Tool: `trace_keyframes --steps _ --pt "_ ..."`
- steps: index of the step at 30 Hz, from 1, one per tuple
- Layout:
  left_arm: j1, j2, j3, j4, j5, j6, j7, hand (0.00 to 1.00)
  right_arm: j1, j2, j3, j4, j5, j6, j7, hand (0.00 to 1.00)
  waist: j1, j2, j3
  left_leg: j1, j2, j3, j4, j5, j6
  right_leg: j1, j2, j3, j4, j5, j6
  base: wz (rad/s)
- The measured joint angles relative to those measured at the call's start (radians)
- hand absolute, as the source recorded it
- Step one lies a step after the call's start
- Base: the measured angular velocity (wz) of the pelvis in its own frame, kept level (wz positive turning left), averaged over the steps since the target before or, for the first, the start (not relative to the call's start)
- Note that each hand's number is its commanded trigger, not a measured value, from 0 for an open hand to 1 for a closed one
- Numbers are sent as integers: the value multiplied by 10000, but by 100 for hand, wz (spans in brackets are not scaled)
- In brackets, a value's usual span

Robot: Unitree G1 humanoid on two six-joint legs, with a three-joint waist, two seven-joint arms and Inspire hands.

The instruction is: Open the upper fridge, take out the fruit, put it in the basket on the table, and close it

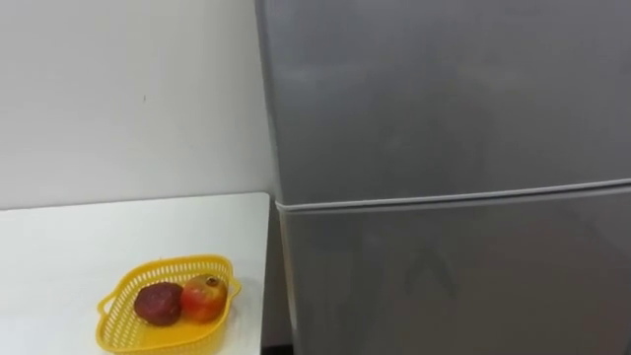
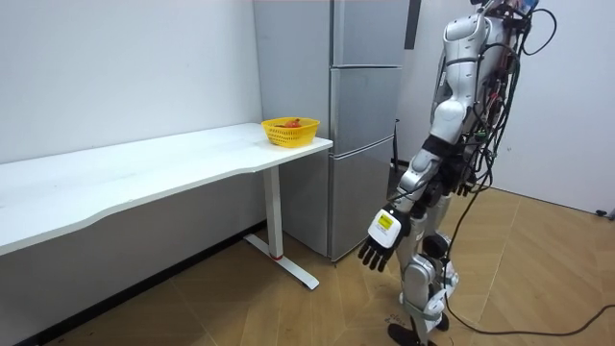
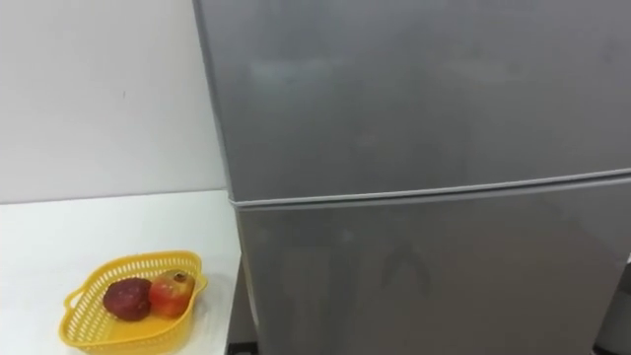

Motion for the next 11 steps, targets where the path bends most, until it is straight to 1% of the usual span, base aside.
trace_keyframes --steps 1,3,6,9,11 --pt "0 -2 0 1 0 73 -27 0 -38 1 71 143 -72 95 143 0 0 -5 2 0 -4 -23 -1 0 0 7 -3 -10 -3 -6 1 8" --pt "22 -37 -1 12 2 347 -40 0 -73 1 272 403 -357 530 651 0 4 -13 5 13 -33 -143 0 -1 1 69 -25 -71 -4 -20 17 9" --pt "6 -62 -9 2 3 608 -71 0 -89 5 484 391 -554 963 1137 0 20 -31 21 30 -57 -145 0 -1 1 112 -57 -126 -13 -42 30 6" --pt "-28 -90 -95 -11 97 823 -215 0 -246 -6 772 392 -668 1267 1436 0 21 -31 26 28 -88 -135 5 -1 2 134 -104 -202 -4 -75 56 6" --pt "-88 -143 -140 -12 133 916 -259 0 -258 -3 930 388 -676 1388 1657 0 16 -26 29 14 -105 -136 10 -1 2 141 -141 -263 -5 -106 88 9"
